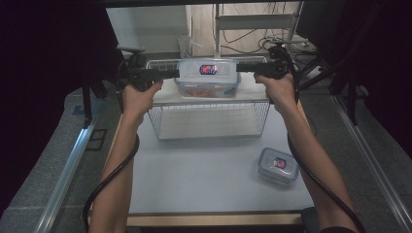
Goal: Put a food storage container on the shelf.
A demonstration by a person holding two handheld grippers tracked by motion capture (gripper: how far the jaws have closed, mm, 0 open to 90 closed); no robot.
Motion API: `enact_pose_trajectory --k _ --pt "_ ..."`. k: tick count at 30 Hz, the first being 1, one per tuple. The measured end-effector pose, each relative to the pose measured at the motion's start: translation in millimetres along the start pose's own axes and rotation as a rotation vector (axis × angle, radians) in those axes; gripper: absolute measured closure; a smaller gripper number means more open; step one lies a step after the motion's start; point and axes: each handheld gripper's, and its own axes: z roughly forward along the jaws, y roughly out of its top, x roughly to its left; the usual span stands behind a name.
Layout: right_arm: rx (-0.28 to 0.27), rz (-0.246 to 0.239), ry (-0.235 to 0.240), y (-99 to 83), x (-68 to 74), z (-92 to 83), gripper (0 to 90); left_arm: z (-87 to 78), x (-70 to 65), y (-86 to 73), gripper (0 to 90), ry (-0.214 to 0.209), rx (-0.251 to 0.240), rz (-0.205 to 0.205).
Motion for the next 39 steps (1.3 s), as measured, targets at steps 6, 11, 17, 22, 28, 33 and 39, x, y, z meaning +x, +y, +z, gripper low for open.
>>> enact_pose_trajectory --k 6,11,17,22,28,33,39 --pt "-0.012 -0.104 -0.025 -6.4 8.4 -13.7 61.9 -12.0 -12.1 -13.3 32.3 0.016 -0.073 0.142" --pt "-0.013 -0.2 -0.035 -26.0 21.3 -26.3 82.3 -20.5 -22.6 -32.5 23.9 0.059 -0.098 0.241" --pt "0.018 -0.251 0.009 -59.3 30.1 -20.7 89.0 -28.5 -27.8 -62.5 17.5 0.086 -0.108 0.298" --pt "0.069 -0.268 0.005 -74.6 30.5 1.1 89.0 -29.9 -31.3 -85.5 12.2 0.131 -0.099 0.352" --pt "0.069 -0.261 -0.004 -74.3 26.6 10.0 89.1 -32.5 -28.7 -104.2 12.1 0.139 -0.084 0.366" --pt "0.067 -0.257 -0.022 -72.9 23.9 12.0 89.1 -35.3 -25.3 -113.0 12.1 0.143 -0.08 0.363" --pt "0.066 -0.246 -0.03 -69.9 21.1 14.4 89.0 -34.3 -25.8 -119.7 11.9 0.139 -0.071 0.37"
